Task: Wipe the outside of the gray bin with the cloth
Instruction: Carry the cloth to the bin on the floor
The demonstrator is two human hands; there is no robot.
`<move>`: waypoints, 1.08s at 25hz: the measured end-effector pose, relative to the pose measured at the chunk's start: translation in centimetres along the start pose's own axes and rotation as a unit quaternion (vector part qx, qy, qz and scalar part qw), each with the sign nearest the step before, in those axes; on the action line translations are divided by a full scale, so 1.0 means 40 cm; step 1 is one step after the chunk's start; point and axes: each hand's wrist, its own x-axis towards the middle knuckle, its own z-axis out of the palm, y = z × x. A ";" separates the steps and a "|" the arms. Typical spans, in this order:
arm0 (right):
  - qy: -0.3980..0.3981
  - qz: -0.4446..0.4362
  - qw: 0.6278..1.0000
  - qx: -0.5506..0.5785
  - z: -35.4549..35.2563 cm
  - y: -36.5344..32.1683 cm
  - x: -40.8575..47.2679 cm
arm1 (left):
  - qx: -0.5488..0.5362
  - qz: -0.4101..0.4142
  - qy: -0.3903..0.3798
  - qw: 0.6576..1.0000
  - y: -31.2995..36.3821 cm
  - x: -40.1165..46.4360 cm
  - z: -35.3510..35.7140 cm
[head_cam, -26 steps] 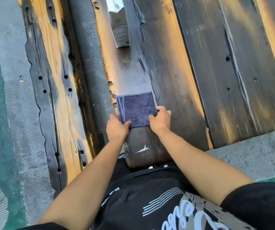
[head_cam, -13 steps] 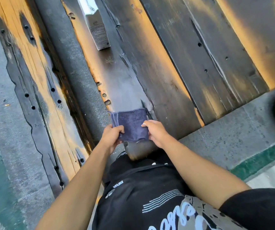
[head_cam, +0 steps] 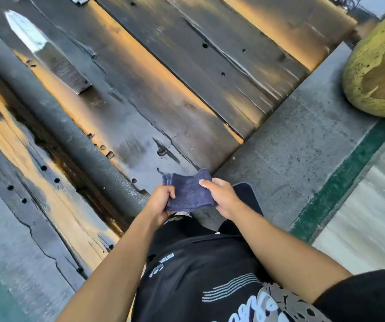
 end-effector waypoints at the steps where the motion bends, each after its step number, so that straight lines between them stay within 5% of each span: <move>1: 0.007 0.002 1.000 0.015 -0.038 0.014 -0.016 | 0.022 -0.002 -0.010 1.000 -0.014 -0.009 0.036; 14: 0.076 0.036 0.987 0.138 -0.520 0.356 -0.210 | 0.290 0.022 -0.004 0.957 -0.457 -0.109 0.420; 20: 0.147 -0.019 0.983 0.107 -0.582 0.493 -0.277 | 0.501 0.110 -0.047 0.857 -0.606 -0.130 0.500; 27: 0.207 -0.043 0.965 0.153 -0.548 0.607 -0.338 | 0.618 0.233 -0.139 0.738 -0.735 -0.169 0.502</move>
